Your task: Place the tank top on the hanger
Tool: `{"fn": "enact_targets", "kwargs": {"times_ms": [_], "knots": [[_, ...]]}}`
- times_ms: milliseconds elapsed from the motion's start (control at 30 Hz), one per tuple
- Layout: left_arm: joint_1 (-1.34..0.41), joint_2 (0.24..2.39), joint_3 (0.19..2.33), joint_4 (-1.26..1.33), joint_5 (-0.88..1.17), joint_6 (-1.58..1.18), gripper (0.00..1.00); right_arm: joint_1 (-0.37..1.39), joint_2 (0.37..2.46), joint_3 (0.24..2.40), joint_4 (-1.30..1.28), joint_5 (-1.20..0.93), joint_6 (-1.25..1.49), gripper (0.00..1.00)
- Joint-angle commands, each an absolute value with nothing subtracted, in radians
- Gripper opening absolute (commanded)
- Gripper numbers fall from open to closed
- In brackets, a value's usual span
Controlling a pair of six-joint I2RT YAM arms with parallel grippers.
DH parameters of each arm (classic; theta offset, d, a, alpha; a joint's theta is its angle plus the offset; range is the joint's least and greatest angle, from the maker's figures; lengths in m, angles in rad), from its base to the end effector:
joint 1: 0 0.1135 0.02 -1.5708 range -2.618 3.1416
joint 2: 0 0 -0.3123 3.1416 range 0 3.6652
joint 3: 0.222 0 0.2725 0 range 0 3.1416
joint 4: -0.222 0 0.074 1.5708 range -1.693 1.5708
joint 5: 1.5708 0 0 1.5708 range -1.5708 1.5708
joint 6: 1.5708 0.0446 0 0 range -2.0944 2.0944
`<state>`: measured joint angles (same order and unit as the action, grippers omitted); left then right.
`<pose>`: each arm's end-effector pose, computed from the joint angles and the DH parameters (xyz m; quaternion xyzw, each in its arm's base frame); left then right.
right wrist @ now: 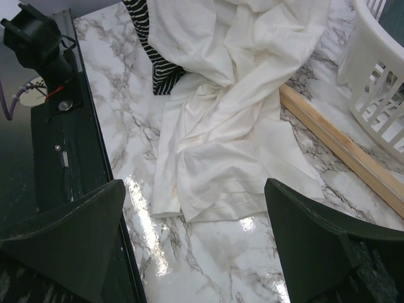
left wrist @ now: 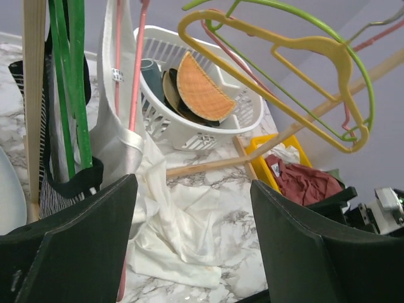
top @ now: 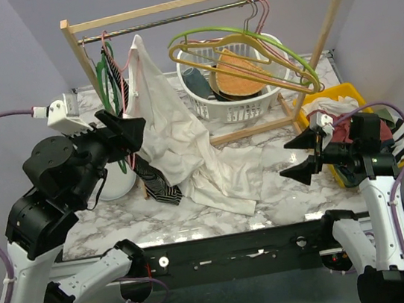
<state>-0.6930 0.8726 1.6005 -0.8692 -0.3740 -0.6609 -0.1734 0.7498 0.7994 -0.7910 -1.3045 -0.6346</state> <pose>0.0813 -0.0463 0.5581 -0.1099 0.7440 -0.2940 0.5899 0.1229 0.0222 0.3415 -0.4043 0.6522 0.3849 0.5128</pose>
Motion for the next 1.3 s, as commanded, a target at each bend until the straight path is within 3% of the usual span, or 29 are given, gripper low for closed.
{"fn": "enact_targets", "kwargs": {"times_ms": [0, 267, 433, 700, 800, 1000, 1267], "knots": [[-0.689, 0.816, 1.625, -0.879, -0.214, -0.52, 0.83, -0.196, 0.742, 0.807, -0.821, -1.284, -0.663, 1.0], [-0.689, 0.707, 1.529, -0.773, 0.144, -0.402, 0.89, -0.271, 0.672, 0.848, -0.796, -1.206, -0.589, 1.0], [-0.687, 0.687, 1.425, -0.686, 0.255, -0.384, 0.99, -0.275, 0.571, 0.937, -0.807, -0.87, -0.519, 1.0], [-0.687, 0.689, 1.338, -0.592, 0.354, -0.361, 0.99, -0.284, 0.426, 1.052, -0.758, -0.185, -0.24, 1.0], [-0.687, 0.692, 1.333, -0.588, 0.359, -0.357, 0.99, -0.305, 0.445, 1.13, -0.778, -0.039, -0.21, 1.0], [-0.687, 0.69, 1.333, -0.598, 0.387, -0.36, 0.99, -0.347, 0.482, 1.291, -0.802, 0.041, -0.172, 1.0], [-0.689, 0.667, 1.358, -0.637, 0.374, -0.342, 0.99, -0.37, 0.5, 1.321, -0.785, 0.064, -0.163, 1.0]]}}
